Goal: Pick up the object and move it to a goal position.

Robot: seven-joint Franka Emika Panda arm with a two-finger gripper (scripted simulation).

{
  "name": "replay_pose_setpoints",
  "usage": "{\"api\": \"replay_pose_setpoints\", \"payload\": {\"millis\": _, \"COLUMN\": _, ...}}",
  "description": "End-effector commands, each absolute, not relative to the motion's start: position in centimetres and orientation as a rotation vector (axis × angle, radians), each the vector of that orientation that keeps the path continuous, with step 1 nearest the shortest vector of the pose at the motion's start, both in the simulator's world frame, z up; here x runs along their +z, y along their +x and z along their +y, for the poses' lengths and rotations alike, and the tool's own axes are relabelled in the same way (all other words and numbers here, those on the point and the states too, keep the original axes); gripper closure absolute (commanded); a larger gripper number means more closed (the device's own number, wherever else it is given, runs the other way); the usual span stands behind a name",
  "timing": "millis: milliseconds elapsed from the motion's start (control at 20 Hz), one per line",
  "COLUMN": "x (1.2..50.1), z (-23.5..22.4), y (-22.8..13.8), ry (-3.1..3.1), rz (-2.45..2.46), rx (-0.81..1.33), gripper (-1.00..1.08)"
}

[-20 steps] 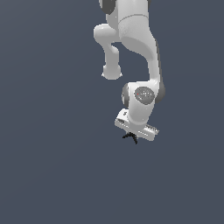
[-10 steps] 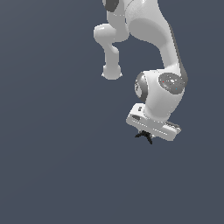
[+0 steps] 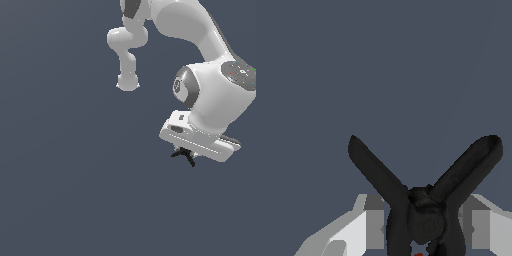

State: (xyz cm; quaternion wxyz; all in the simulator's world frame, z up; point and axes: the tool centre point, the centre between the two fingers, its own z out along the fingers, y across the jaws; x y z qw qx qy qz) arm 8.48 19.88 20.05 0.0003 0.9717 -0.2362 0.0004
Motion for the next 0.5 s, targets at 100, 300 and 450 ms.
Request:
{"api": "replay_pose_setpoints", "payload": {"millis": 100, "x": 22.3, "z": 21.3, "y": 9.6, "ry": 3.051, "rz": -0.742, "rx": 0.001, "gripper": 1.08}}
{"api": "replay_pose_setpoints", "payload": {"millis": 300, "x": 23.9, "z": 22.3, "y": 10.4, "ry": 3.052, "rz": -0.743, "rx": 0.000, "gripper": 1.08}}
{"api": "replay_pose_setpoints", "payload": {"millis": 450, "x": 24.9, "z": 23.0, "y": 11.0, "ry": 3.052, "rz": -0.743, "rx": 0.000, "gripper": 1.08}}
